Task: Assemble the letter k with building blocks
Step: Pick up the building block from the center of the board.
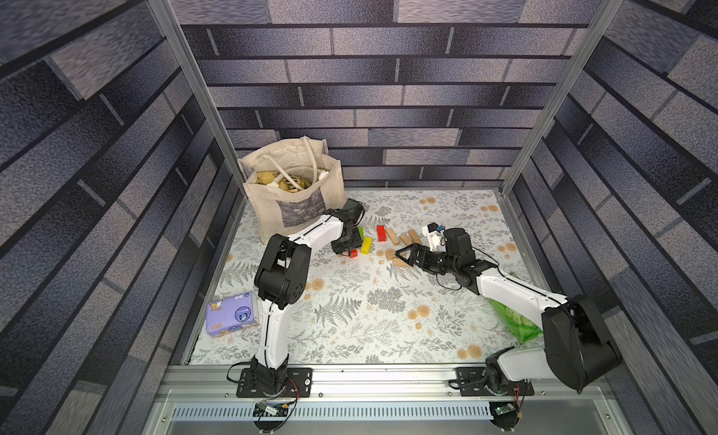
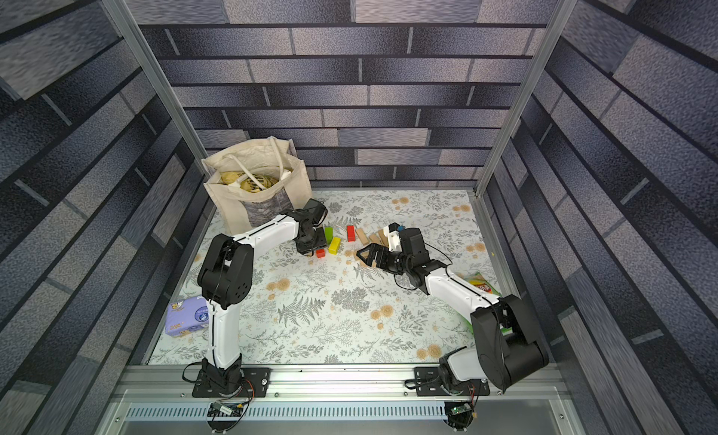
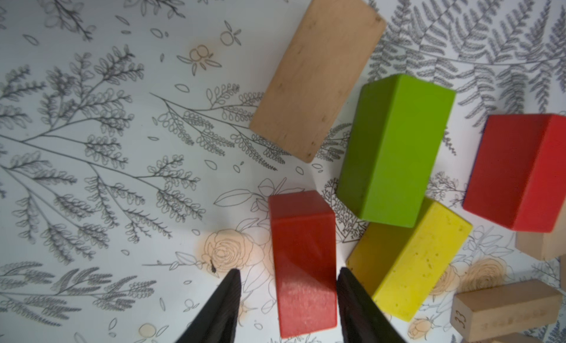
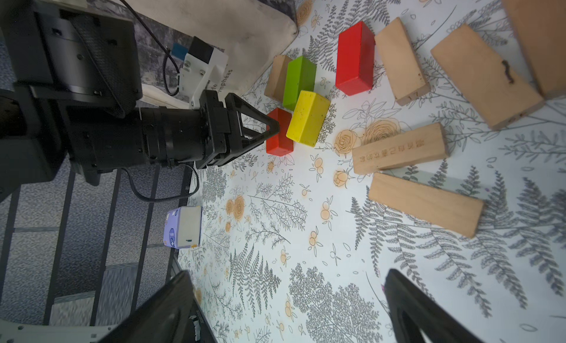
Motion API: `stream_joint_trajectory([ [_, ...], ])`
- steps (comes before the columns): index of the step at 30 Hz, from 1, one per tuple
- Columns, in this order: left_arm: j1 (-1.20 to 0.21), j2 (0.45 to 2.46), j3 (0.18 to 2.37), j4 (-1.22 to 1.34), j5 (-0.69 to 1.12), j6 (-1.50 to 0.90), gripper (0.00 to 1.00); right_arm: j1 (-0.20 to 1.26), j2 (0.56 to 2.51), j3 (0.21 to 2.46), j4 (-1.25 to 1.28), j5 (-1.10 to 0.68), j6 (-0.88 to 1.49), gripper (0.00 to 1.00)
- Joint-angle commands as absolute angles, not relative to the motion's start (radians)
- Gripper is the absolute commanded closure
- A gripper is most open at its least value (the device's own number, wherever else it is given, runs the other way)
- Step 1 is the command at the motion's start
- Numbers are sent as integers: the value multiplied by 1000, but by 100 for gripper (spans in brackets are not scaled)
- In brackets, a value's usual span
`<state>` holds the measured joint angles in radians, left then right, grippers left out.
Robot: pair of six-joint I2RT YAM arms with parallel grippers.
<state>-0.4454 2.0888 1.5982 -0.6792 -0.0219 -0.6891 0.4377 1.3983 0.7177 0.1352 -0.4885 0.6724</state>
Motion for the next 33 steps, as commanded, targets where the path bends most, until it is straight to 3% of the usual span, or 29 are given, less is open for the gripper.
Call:
stream_joint_trajectory([
  [1, -454, 2110, 1644, -726, -26, -694, 48, 457, 1387, 704, 191, -486, 700, 0],
  [17, -453, 2151, 1689, -807, -69, -671, 63, 492, 1428, 731, 192, -476, 698, 0],
  [33, -488, 2078, 1651, -848, -99, -560, 91, 509, 1405, 728, 165, -459, 697, 0],
])
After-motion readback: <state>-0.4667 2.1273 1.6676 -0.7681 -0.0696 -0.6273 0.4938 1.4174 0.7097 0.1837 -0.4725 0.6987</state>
